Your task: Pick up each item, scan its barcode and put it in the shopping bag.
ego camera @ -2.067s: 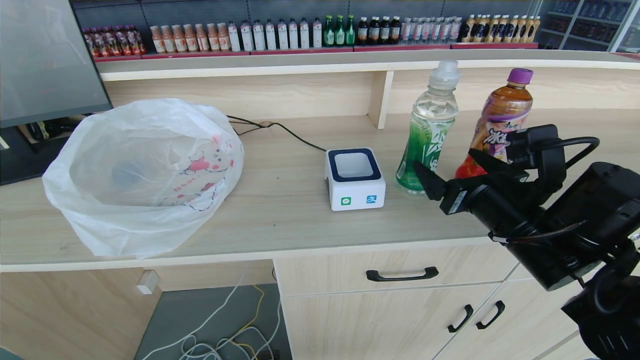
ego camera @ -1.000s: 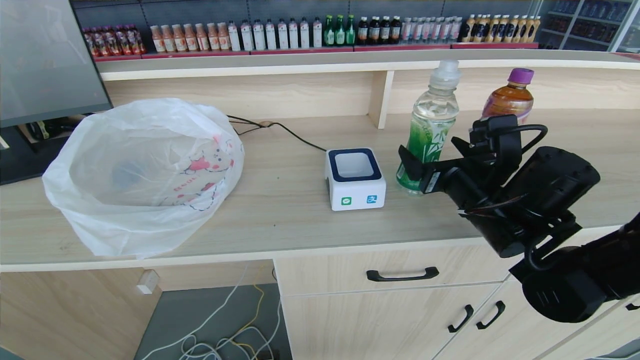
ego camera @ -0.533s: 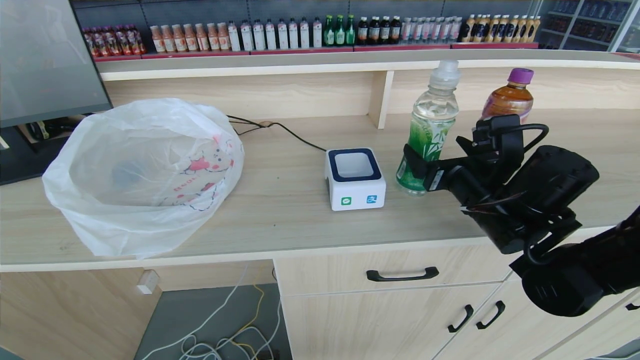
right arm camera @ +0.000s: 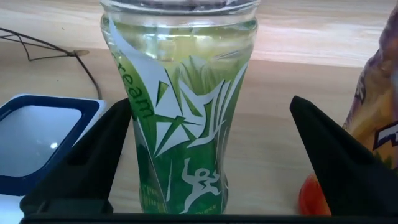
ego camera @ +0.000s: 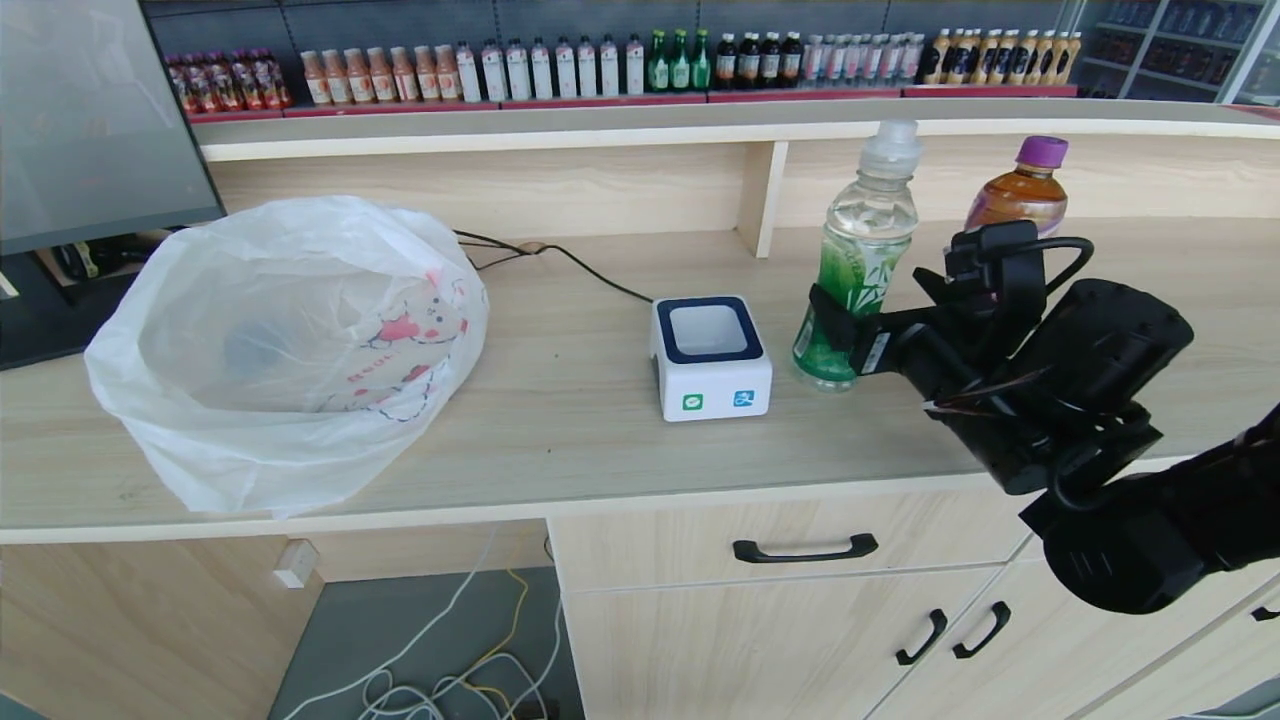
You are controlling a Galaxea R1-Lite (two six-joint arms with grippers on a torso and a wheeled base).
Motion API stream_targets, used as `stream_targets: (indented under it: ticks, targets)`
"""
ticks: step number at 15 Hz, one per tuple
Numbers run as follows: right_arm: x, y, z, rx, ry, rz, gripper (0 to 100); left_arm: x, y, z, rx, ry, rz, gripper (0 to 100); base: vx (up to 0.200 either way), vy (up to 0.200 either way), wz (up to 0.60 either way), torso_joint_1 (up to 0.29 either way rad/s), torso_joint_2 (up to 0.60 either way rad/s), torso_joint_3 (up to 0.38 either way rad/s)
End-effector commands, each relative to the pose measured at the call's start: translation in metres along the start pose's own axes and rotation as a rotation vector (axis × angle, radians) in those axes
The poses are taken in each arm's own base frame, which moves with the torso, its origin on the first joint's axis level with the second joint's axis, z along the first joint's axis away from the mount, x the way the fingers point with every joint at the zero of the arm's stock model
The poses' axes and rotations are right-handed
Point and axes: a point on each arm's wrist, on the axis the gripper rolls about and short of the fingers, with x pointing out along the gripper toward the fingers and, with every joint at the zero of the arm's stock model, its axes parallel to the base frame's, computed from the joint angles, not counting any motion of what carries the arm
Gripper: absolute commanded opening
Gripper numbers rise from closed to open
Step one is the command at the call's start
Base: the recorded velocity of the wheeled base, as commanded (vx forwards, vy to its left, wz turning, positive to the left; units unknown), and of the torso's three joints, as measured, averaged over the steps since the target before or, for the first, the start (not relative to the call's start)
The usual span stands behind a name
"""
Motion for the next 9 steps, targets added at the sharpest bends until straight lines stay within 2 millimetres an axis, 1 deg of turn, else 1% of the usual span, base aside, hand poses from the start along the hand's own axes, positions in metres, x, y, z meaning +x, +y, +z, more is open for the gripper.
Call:
stream_targets:
  ticks: [1, 6, 9]
  targets:
    - [0.0029, 0.0031, 0.0069, 0.006, -0.022, 0.007, 100, 0.0, 0.0, 0.0, 0.0, 0.0, -0.001, 100, 0.0, 0.0, 0.0, 0.0, 0.0, 0.0]
    - [0.005, 0.0082, 0.0056, 0.004, 0.011, 0.031, 100, 0.0, 0.0, 0.0, 0.0, 0.0, 0.0, 100, 0.0, 0.0, 0.0, 0.0, 0.0, 0.0]
    - [0.0107, 0.0088, 0.0097, 0.004, 0.012, 0.031, 100, 0.0, 0.0, 0.0, 0.0, 0.0, 0.0, 100, 0.0, 0.0, 0.0, 0.0, 0.0, 0.0]
